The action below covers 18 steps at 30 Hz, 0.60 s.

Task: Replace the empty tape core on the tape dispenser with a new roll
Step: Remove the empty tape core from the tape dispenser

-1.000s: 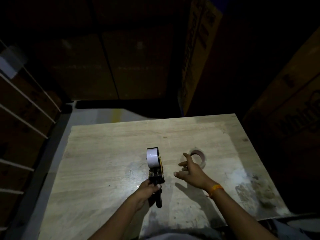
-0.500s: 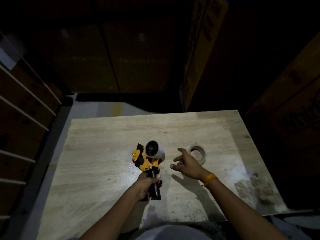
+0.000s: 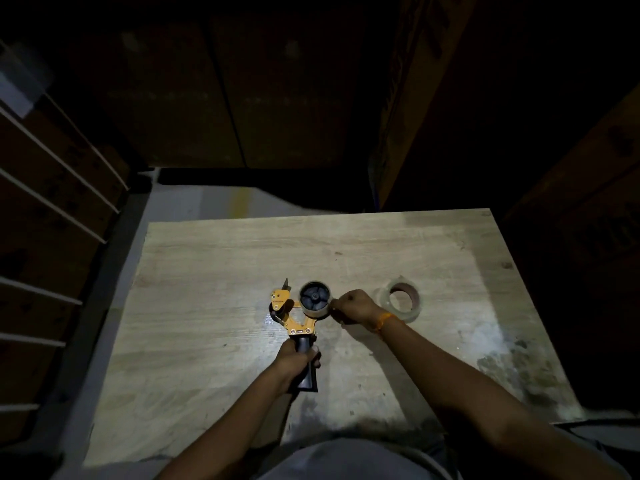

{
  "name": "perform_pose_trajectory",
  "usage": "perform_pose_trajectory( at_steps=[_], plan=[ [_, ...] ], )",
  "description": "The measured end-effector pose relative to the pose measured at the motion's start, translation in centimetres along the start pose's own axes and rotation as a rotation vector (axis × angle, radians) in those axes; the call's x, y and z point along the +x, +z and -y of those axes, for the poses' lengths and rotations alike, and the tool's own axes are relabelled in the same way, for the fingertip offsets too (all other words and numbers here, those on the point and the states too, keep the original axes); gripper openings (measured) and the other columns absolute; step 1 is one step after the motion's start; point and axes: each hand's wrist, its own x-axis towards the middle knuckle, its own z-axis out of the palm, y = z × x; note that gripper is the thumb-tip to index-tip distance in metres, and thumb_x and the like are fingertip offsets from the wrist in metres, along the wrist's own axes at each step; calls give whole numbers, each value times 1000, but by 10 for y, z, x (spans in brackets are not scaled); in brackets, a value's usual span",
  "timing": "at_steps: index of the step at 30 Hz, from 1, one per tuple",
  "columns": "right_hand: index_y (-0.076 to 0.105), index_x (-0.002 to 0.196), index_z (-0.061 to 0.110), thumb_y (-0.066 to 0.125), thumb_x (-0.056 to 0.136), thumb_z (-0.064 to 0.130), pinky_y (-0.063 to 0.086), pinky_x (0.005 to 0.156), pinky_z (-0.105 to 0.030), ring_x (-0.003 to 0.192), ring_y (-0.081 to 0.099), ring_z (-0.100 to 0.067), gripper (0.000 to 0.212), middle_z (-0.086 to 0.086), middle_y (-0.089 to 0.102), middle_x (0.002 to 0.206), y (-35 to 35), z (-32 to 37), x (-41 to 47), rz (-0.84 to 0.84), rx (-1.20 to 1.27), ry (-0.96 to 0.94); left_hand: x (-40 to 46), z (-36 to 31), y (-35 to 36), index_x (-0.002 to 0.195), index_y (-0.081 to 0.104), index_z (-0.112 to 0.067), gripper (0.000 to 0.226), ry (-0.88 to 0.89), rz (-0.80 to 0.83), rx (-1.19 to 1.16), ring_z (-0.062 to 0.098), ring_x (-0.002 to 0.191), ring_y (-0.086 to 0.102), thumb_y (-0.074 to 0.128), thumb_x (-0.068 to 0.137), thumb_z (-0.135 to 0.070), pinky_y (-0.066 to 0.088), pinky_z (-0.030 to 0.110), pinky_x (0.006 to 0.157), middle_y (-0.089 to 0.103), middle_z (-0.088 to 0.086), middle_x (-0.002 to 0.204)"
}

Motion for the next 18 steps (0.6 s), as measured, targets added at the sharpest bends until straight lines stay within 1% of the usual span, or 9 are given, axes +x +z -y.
perform_pose_trajectory(
  at_steps=[1, 3, 5, 7, 9, 10, 14, 16, 18],
  plan=[
    [59, 41, 12, 75, 91, 31, 50, 62, -41, 57, 57, -30, 56, -23, 60, 59, 3, 0, 5, -8, 36, 19, 1, -1, -2, 128, 60, 2, 27, -1, 5, 36, 27, 79, 67, 61, 101, 0, 57, 42, 83, 69, 14, 94],
    [64, 42, 6, 76, 91, 31, 52, 63, -44, 59, 60, -33, 56, -27, 64, 60, 8, 0, 13, 12, 108, 62, 4, -1, -10, 129, 65, -6, 31, -10, 9, 137, 27, 101, 73, 69, 98, -14, 57, 45, 100, 74, 11, 113],
    [62, 39, 5, 75, 90, 27, 49, 61, -43, 57, 58, -33, 58, -25, 62, 56, 13, 3, 18, 13, 119, 89, 6, -1, -18, 123, 68, -11, 45, -11, -1, 325, 27, 107, 72, 77, 88, -38, 58, 46, 100, 74, 9, 116],
    [61, 38, 7, 75, 89, 24, 48, 60, -39, 52, 56, -29, 55, -21, 61, 53, 18, 9, 16, -2, 131, 116, 5, -2, -24, 110, 68, -10, 56, -1, -34, 485, 22, 97, 70, 79, 77, -54, 58, 40, 85, 73, 5, 103],
    [64, 42, 6, 78, 84, 27, 49, 57, -35, 50, 59, -27, 49, -20, 65, 54, 20, 15, 14, -52, 123, 142, 1, -6, -28, 93, 60, -9, 48, 35, -73, 588, 18, 82, 61, 81, 82, -51, 45, 33, 68, 64, 3, 87],
    [66, 44, 5, 80, 81, 27, 49, 55, -33, 50, 61, -27, 45, -20, 66, 55, 19, 18, 11, -71, 132, 161, -1, -8, -30, 90, 57, -12, 45, 47, -94, 629, 18, 79, 57, 81, 84, -49, 40, 31, 64, 59, 4, 84],
    [67, 52, 2, 85, 76, 23, 48, 48, -27, 46, 63, -25, 37, -16, 66, 54, 19, 28, 6, -127, 182, 208, -6, -7, -35, 85, 58, -18, 40, 92, -162, 674, 14, 82, 61, 85, 81, -47, 41, 25, 62, 64, -4, 83],
    [68, 57, 0, 85, 74, 21, 47, 43, -25, 41, 61, -24, 32, -16, 65, 53, 18, 33, 1, -142, 218, 228, -9, -6, -35, 84, 61, -16, 40, 148, -204, 671, 9, 72, 63, 89, 77, -44, 48, 27, 66, 67, -6, 76],
    [65, 61, -3, 82, 73, 14, 38, 37, -20, 33, 51, -21, 28, -15, 59, 51, 19, 38, -3, -150, 265, 248, -13, -11, -37, 79, 66, -16, 41, 218, -297, 675, 6, 66, 67, 90, 70, -48, 56, 32, 69, 71, -5, 68]
  ],
)
